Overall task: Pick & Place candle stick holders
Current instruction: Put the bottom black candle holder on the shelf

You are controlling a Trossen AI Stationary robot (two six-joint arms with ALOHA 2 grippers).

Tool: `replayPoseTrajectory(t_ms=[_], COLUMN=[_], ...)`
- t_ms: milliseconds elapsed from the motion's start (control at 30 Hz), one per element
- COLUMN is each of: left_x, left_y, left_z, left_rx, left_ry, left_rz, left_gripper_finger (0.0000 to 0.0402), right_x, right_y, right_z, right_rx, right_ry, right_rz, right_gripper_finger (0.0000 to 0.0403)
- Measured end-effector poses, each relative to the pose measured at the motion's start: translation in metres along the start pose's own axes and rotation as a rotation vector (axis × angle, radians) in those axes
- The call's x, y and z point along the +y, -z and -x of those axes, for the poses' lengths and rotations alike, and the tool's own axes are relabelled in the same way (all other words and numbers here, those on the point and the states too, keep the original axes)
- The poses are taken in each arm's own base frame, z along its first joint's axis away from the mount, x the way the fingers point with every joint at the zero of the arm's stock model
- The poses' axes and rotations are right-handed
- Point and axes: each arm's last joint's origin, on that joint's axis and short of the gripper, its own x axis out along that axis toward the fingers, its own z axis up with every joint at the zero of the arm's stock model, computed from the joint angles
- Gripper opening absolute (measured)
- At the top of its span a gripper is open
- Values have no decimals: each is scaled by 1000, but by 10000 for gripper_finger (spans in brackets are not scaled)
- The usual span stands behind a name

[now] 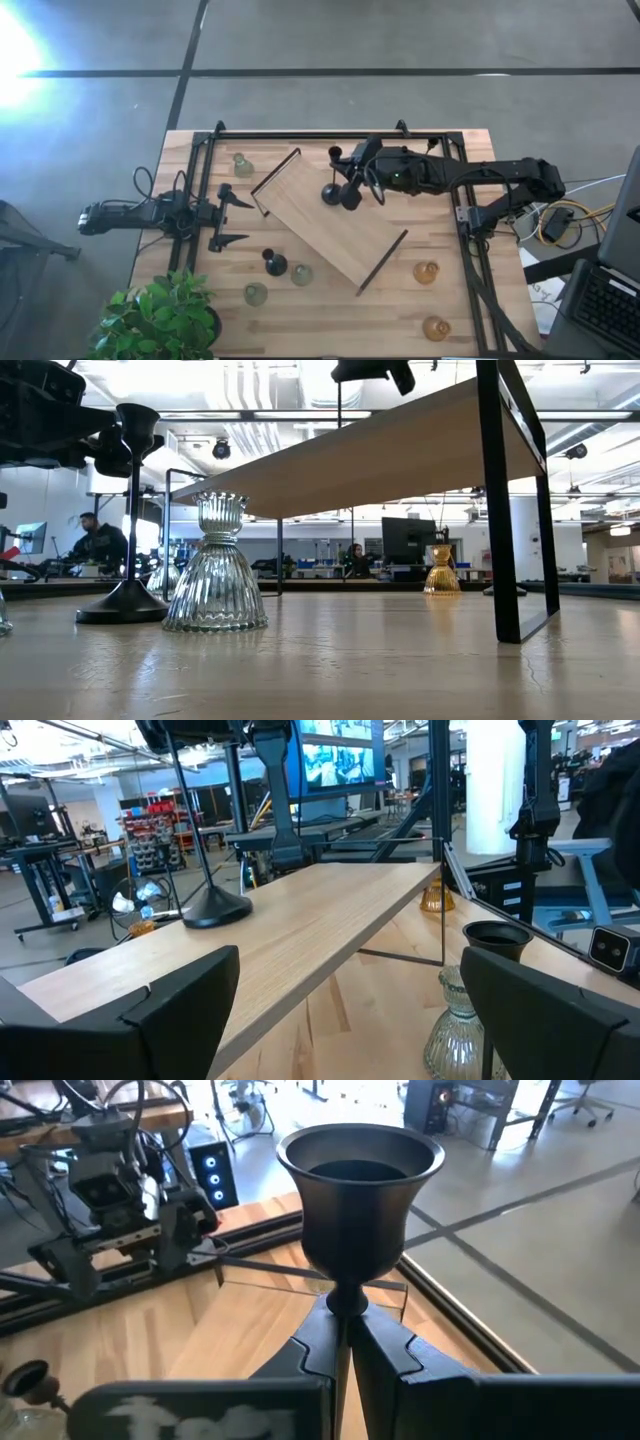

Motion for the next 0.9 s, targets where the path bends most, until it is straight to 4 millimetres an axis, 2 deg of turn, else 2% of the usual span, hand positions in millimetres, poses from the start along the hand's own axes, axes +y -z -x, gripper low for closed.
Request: replayPoseTrajectory(t_ms=[900], left_x=[0], left_y=[0], left_z=[0], left_rx=[0], left_ry=[0], left_rz=[0], left_gripper_finger=[383], right_x=[1], right_y=[1], right_z=[0], right_rx=[7], right_ry=[-33], right_rz=[-9], right_gripper_finger=[11])
